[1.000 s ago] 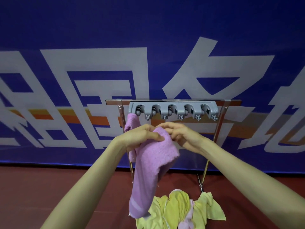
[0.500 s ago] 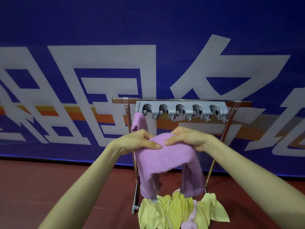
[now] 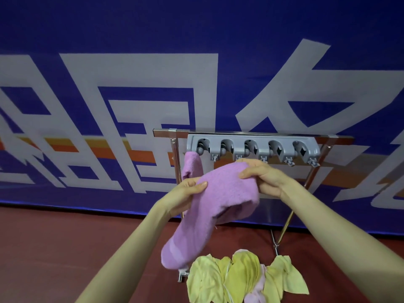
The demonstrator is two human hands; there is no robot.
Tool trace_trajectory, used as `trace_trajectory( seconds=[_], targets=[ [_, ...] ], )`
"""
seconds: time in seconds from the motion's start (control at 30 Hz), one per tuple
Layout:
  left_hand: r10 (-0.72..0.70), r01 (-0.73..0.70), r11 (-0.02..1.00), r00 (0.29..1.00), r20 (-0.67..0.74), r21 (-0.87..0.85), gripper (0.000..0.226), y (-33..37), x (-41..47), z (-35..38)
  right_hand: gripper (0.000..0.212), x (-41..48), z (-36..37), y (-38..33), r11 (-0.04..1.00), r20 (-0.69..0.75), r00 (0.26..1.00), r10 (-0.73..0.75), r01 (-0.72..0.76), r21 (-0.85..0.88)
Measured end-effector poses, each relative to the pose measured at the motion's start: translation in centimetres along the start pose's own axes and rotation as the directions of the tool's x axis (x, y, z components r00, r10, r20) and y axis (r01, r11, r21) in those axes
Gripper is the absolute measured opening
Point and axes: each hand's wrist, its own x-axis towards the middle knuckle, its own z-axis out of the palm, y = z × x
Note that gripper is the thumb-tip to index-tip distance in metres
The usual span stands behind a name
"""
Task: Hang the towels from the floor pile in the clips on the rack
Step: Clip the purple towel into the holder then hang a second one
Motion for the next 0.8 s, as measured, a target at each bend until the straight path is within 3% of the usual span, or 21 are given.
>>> trace_trajectory(
  seconds=[0.1, 0.27, 0.43, 0.6, 0.8],
  targets=[
    [0.054, -0.070, 0.992, 0.988, -0.142, -0.108, 0.025, -0.7, 1.6, 0.5, 0.018, 1.8, 0.0, 0.4, 1.000, -0.070, 0.998, 0.008, -0.009, -0.009],
    [0.116, -0.128, 0.991, 0.952, -0.283, -0.025, 0.030, 0.1, 4.2, 0.8, 0.026, 5.0, 0.1, 1.5, 0.998, -0.302, 0.951, -0.061, 0.052, -0.037],
    [0.077, -0.095, 0.995, 0.889, -0.452, -0.017, 0.027, 1.7, 8.0, 0.6, 0.029, 7.2, 0.4, 2.2, 0.935, -0.435, 0.875, -0.211, 0.051, -0.351],
    [0.082, 0.034, 0.977, 0.853, -0.515, 0.211, 0.038, 2.3, 10.6, 0.5, 0.038, 9.2, -0.4, 3.1, 0.822, -0.530, 0.795, -0.294, -0.073, -0.565],
    [0.216, -0.015, 0.946, 0.773, -0.596, 0.323, 0.025, 2.0, 12.0, 0.4, 0.034, 10.7, 0.3, 3.5, 0.736, -0.566, 0.755, -0.333, -0.167, -0.656]
  ],
)
